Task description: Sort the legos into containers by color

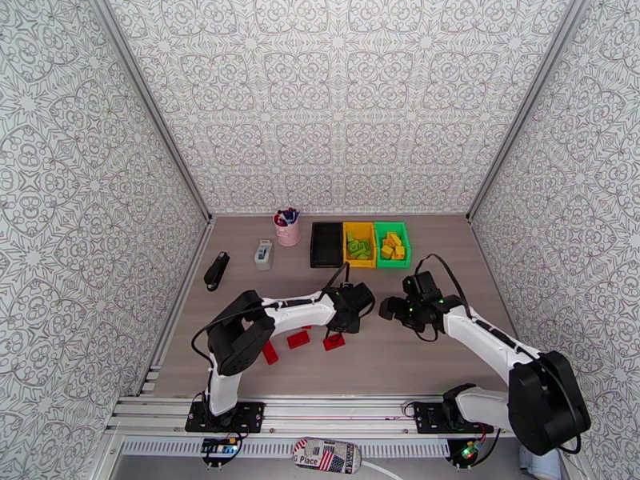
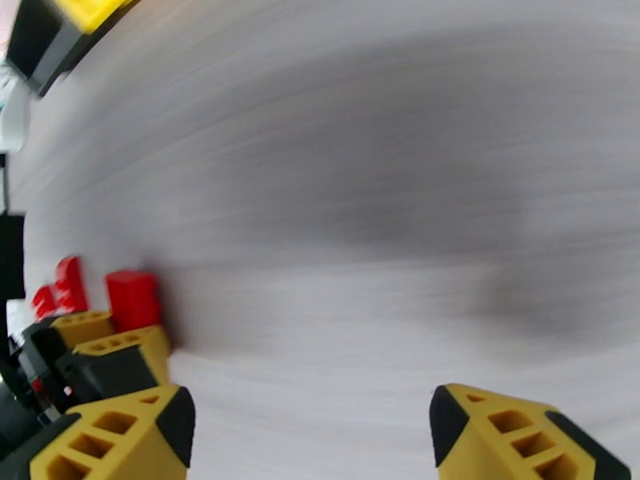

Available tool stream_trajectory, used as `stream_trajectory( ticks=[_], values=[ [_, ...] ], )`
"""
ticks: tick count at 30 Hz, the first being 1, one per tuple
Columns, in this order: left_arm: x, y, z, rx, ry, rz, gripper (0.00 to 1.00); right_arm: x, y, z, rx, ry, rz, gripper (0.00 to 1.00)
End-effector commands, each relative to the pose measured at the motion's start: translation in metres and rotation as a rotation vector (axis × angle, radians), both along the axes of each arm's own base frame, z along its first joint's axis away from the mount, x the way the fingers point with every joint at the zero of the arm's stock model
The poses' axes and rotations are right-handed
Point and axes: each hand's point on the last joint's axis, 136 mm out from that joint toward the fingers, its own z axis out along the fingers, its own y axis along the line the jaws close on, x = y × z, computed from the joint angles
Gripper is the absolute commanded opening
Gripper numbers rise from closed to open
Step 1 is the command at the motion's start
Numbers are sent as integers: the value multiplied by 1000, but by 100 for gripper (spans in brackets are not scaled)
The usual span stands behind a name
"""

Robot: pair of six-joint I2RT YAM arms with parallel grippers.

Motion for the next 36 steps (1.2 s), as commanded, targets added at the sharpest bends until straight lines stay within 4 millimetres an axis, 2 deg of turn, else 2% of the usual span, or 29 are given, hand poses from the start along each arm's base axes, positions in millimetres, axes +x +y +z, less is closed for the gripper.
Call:
stream_trajectory(
  ticks=[1,7,12,14,18,23,27,30,33,36],
  values=[
    [13,-5,29,-125,-49,2,39,11,33,18,144,-55,54,77],
    [36,10,57,-280,-87,30,39,20,68,22,259,-20,90,69],
    [68,41,81,-361,-119,93,39,30,100,32,295,-38,122,68],
    [83,54,93,-375,-143,111,40,36,104,37,298,-55,113,69],
    [120,76,118,-397,-189,131,42,44,106,49,300,-86,102,69],
    [164,84,144,-410,-234,109,44,45,104,58,274,-92,111,69],
    [199,85,155,-400,-261,96,48,44,100,62,251,-90,112,70],
    [226,92,159,-390,-281,108,57,41,97,64,236,-89,112,71],
    [243,94,161,-387,-283,108,63,37,91,64,210,-90,109,71],
    [244,95,173,-386,-309,100,67,32,85,65,185,-97,110,71]
  ],
)
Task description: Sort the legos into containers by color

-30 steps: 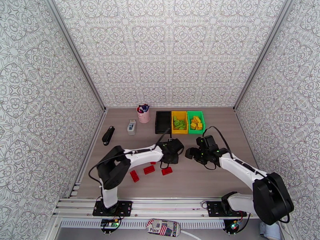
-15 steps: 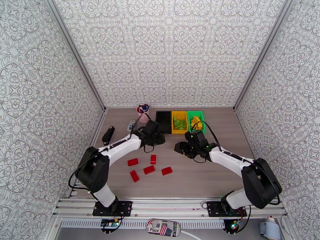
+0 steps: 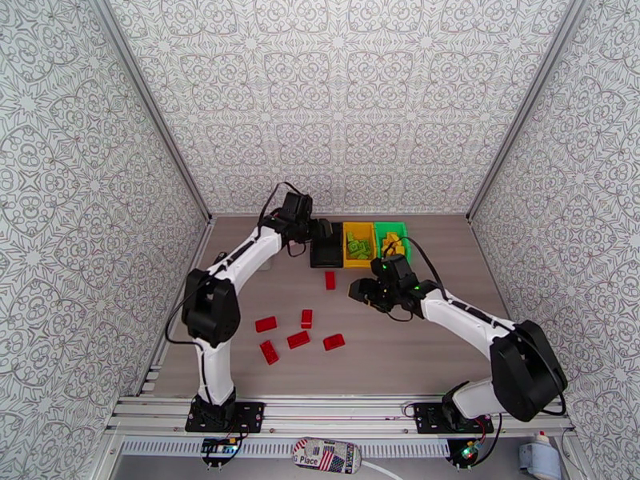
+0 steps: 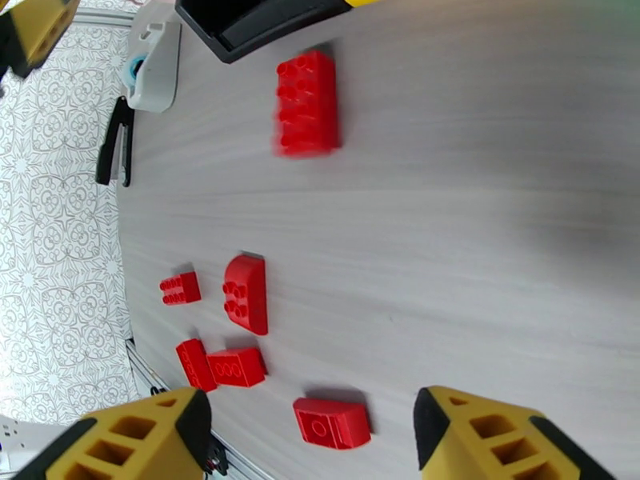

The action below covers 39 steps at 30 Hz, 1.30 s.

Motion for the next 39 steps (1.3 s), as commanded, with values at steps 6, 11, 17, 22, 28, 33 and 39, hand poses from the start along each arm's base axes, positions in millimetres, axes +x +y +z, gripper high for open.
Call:
stream_trajectory(
  ticks=[6,11,17,22,28,33,39],
  values=[
    [-32,10,22,22,-34,-9,75,-3,-12,9,-68,-36,0,71],
    [-67,19,1,78,8,32,79,-1,-19,3,-129,-24,-16,69],
    [-106,1,-46,197,80,-20,81,-3,-39,-16,-254,18,-49,68],
    [-126,-16,-92,330,162,-68,80,-13,-49,-26,-291,40,-59,71],
    [-134,-28,-135,433,243,-109,76,-25,-57,-33,-301,52,-65,72],
    [-132,-29,-154,461,270,-120,74,-31,-59,-37,-294,60,-67,72],
    [-125,-36,-160,449,270,-145,67,-30,-57,-38,-282,63,-65,72]
  ],
)
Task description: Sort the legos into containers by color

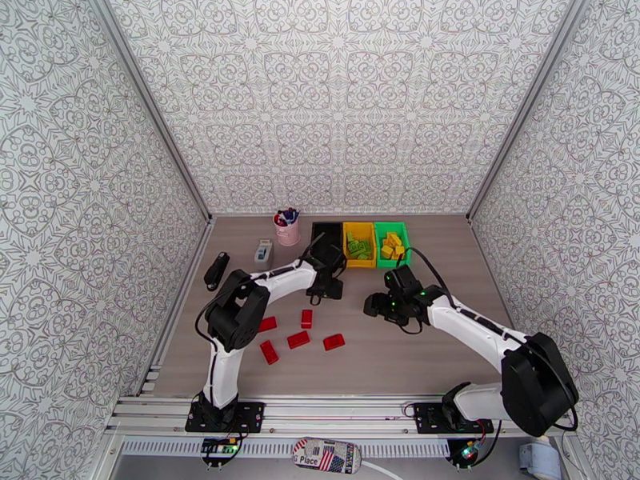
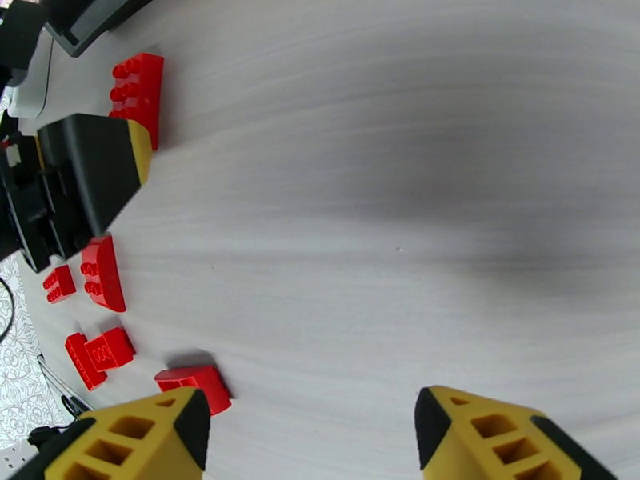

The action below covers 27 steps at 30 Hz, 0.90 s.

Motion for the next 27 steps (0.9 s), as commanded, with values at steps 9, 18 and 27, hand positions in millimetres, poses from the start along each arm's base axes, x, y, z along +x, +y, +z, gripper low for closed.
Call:
stream_trajectory(
  ticks=[9,18,27],
  values=[
    [15,-8,-11,2,15,-21,54,3,2,5,3,-13,5,70],
    [13,-7,6,-3,-18,-13,37,5,11,9,42,-20,29,68],
    [24,1,68,-153,-114,24,36,19,53,40,248,-73,122,66]
  ],
)
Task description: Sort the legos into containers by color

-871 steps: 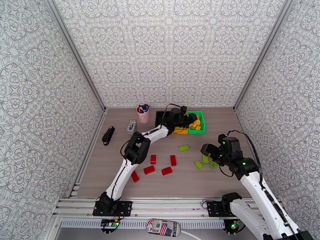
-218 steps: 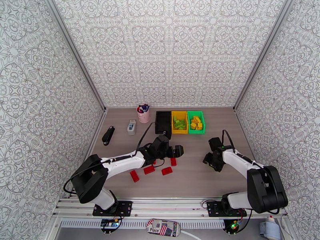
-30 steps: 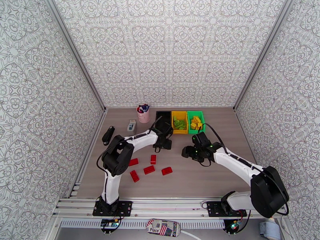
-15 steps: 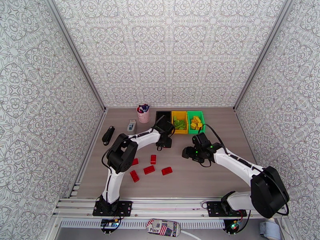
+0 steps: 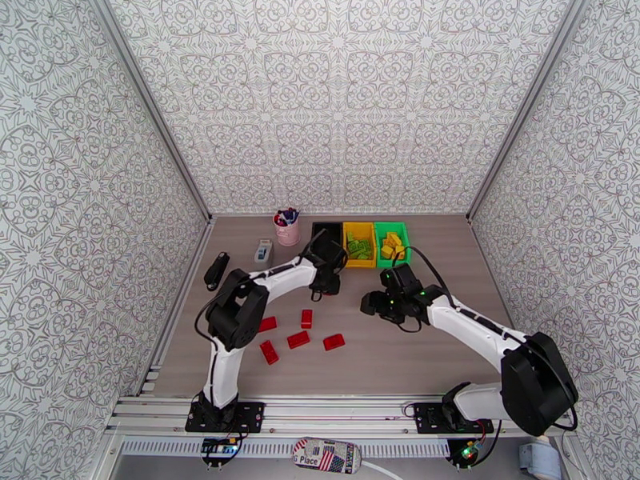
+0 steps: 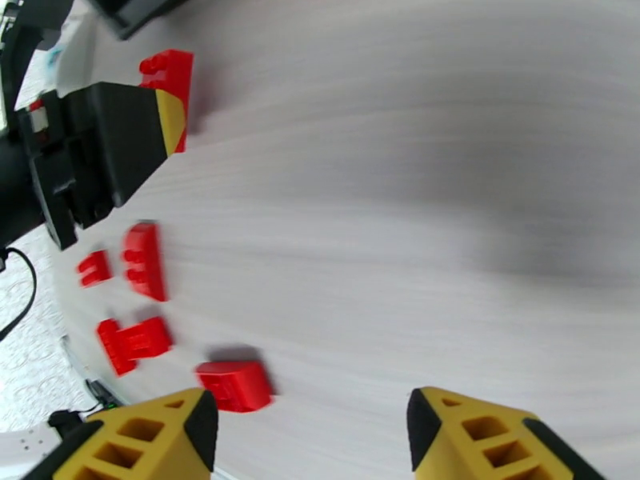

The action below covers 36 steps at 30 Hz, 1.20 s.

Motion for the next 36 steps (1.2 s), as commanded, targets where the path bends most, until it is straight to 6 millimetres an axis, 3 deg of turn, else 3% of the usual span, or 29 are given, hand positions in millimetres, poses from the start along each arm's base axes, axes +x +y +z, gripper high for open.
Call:
stream_trajectory(
  ticks=[1,6,12,16,18,20,27,32,36],
  values=[
    [20,3,46,-120,-80,36,36,14,30,27,125,-55,60,66],
    [53,13,75,-191,-118,64,37,24,40,41,164,-72,67,66],
    [105,17,85,-229,-126,77,42,29,41,50,165,-88,62,66],
    [130,18,88,-244,-131,87,57,27,38,50,153,-85,51,66],
    [136,17,103,-257,-159,87,64,25,35,48,142,-82,47,66],
    [134,17,105,-258,-166,83,69,22,31,46,127,-82,43,67],
    [85,27,105,-260,-176,66,75,11,16,29,51,-71,43,69],
    [27,33,88,-261,-153,22,79,-1,7,17,23,-61,54,70],
    [-25,23,74,-247,-139,-70,82,-10,1,9,12,-46,52,71]
  ],
)
